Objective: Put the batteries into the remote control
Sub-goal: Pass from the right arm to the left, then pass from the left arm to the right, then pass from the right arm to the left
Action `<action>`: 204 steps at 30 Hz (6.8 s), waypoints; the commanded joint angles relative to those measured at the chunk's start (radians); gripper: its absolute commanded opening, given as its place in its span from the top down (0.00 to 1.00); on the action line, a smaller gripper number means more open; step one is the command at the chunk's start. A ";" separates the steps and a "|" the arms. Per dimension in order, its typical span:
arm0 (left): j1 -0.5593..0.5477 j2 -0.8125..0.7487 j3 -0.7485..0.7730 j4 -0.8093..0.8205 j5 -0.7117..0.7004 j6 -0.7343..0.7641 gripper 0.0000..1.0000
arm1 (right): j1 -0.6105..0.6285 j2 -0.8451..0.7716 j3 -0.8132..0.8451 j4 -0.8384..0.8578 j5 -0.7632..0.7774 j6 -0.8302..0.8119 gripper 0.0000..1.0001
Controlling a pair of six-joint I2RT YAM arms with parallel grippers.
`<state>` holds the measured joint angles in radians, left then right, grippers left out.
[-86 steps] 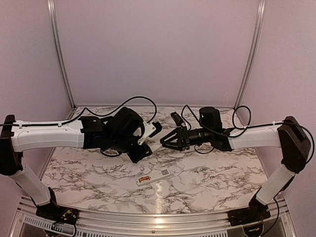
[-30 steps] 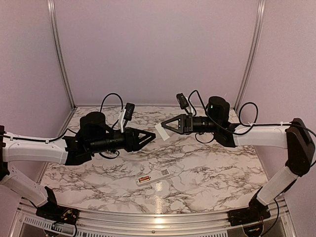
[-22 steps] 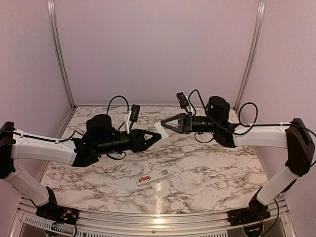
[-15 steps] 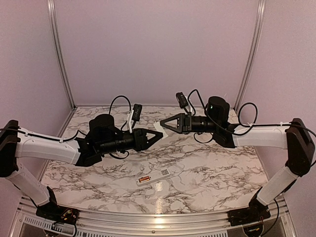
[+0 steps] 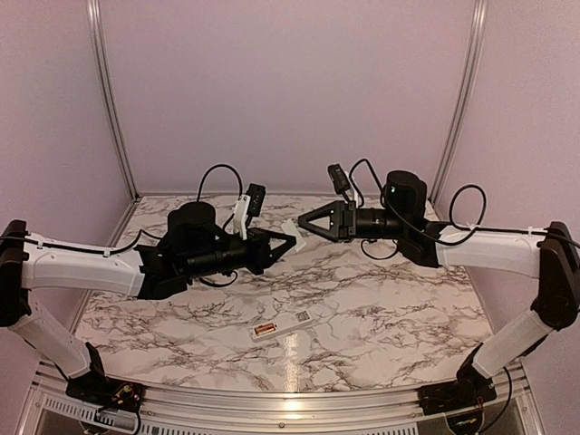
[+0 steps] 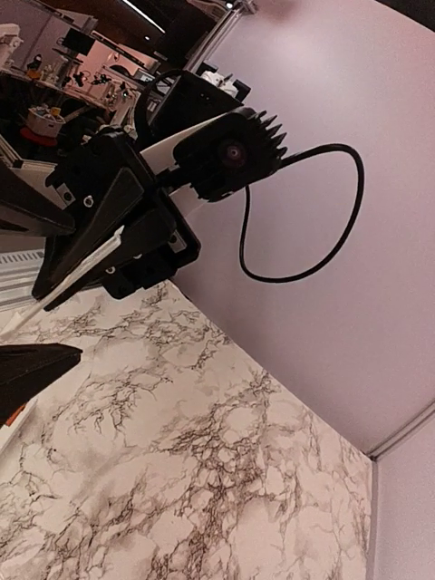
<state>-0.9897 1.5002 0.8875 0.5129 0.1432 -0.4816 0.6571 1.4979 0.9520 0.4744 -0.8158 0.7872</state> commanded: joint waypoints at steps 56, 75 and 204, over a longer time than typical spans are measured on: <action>-0.424 0.062 -0.218 0.584 -1.152 1.919 1.00 | 0.088 0.079 0.152 -0.151 -0.220 0.103 0.50; -0.432 0.099 -0.211 0.618 -1.184 1.994 1.00 | 0.150 0.119 0.180 -0.222 -0.212 0.067 0.78; -0.238 -0.165 0.056 -0.876 -0.282 0.947 0.91 | 0.076 0.202 0.209 -0.845 -0.276 -0.479 0.54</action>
<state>-1.2449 1.3441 0.9363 -0.3355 -0.1150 0.6498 0.8211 1.7435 1.1717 -0.4435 -1.1522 0.2584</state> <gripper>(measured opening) 0.261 0.447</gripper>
